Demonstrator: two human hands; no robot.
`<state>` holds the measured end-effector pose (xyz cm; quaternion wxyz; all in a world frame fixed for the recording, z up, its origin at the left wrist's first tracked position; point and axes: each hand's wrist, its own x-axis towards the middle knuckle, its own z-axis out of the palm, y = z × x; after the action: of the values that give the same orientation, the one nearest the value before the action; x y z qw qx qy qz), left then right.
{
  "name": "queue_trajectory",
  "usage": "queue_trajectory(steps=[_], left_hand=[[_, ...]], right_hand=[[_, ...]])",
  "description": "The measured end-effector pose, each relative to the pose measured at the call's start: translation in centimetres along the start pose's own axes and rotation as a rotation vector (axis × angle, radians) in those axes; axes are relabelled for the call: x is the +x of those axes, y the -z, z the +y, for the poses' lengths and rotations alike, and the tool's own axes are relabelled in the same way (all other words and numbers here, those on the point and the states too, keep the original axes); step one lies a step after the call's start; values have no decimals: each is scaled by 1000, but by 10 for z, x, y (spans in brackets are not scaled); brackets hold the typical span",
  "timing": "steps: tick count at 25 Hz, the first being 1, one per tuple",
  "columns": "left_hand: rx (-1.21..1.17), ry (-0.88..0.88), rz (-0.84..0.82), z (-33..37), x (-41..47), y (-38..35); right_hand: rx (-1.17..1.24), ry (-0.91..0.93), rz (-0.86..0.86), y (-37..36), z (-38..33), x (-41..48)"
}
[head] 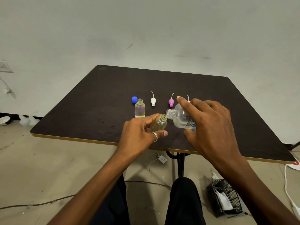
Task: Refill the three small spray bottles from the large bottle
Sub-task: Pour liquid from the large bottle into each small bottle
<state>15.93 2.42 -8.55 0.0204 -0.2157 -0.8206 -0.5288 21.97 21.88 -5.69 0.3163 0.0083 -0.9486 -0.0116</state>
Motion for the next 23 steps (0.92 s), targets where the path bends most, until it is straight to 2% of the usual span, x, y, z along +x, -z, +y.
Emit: queue_trajectory(steps=[23], left_hand=[[-9, 21, -1, -2, 0, -2]], right_hand=[[-33, -3, -1, 4, -3, -1]])
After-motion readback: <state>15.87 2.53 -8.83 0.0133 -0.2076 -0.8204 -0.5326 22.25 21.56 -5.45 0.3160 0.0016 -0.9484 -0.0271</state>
